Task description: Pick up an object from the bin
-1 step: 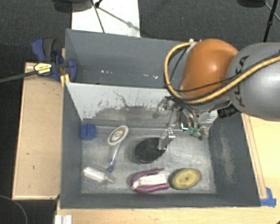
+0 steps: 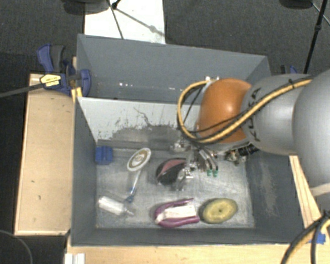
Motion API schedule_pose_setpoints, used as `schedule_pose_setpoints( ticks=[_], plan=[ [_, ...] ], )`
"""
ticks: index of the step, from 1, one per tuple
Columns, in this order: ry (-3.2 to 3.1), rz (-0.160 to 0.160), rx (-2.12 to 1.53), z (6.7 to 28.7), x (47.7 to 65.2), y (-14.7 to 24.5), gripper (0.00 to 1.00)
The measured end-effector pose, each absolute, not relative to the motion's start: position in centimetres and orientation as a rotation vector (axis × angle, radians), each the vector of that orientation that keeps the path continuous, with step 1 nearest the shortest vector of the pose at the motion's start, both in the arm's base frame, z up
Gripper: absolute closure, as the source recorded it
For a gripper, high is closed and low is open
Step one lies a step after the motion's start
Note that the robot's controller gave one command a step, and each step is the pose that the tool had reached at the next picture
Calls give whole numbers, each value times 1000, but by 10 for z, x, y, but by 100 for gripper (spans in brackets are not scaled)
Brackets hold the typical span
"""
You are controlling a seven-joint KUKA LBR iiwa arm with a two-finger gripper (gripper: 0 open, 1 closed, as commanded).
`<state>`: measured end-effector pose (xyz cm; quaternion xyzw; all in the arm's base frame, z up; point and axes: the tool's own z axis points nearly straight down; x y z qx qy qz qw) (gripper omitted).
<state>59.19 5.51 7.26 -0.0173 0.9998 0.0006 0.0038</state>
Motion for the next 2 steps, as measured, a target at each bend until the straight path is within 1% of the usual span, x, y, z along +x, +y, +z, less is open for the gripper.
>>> schedule_pose_setpoints(
  ticks=[1, 2],
  plan=[
    [3120, 3, -48, 77, 596, 55, 100],
    [3131, 1, -66, 202, 588, 58, 100]
  ],
)
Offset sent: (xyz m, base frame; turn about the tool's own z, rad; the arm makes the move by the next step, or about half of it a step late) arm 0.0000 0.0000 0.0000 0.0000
